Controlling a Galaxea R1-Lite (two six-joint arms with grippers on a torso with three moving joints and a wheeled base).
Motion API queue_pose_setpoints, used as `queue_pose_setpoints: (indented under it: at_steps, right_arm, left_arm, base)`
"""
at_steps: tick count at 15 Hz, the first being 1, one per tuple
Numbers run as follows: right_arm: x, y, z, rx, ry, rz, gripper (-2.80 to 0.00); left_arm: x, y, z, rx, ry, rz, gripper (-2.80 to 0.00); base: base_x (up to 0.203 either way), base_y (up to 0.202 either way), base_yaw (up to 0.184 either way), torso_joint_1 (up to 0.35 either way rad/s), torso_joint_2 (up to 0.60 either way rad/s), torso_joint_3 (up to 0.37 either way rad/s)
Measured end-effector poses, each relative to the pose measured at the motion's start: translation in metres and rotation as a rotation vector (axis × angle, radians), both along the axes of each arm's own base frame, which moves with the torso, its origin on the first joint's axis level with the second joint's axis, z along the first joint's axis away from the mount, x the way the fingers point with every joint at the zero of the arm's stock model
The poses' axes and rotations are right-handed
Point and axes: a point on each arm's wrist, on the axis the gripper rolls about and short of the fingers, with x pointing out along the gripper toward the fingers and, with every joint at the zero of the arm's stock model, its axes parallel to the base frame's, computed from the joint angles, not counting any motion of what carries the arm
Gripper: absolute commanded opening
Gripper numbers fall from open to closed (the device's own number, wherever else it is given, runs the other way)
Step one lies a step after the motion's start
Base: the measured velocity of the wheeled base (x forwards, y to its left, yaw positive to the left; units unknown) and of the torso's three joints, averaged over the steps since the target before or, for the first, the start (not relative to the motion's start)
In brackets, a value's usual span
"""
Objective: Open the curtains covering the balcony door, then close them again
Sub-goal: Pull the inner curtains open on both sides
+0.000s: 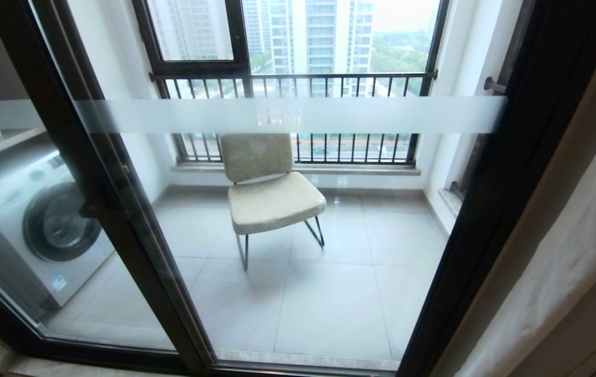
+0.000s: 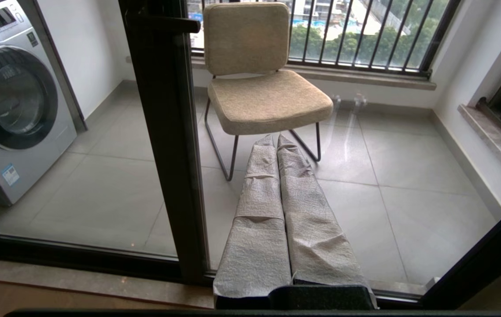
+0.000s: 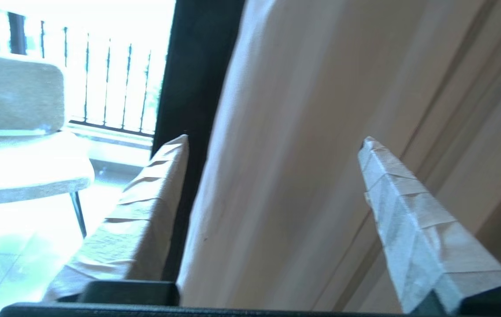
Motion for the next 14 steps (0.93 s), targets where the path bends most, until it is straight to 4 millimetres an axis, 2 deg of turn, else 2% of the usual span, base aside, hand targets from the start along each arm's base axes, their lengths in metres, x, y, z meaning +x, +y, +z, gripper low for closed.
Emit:
queue_pose_setpoints:
  at_steps: [5,10,14]
  right_arm:
    - [-0.016,0.015,-0.02,-0.044,-0.005,0.125,-2.8]
    - [-0.029,0.02,-0.034,-0.037,0.041,0.16,-2.8]
    - [-0.046,0.021,-0.052,-0.004,0.107,0.159,-2.8]
  left_arm:
    - [0.0,0.0,0.0,0.0,0.0,0.0,-2.8]
    - [0.0,0.0,0.0,0.0,0.0,0.0,-2.8]
    - [0.0,0.0,0.0,0.0,0.0,0.0,-2.8]
  base:
    - [0.0,0.0,0.0,0.0,0.0,0.0]
    - [0.0,0.0,0.0,0.0,0.0,0.0]
    - [0.0,0.0,0.0,0.0,0.0,0.0]
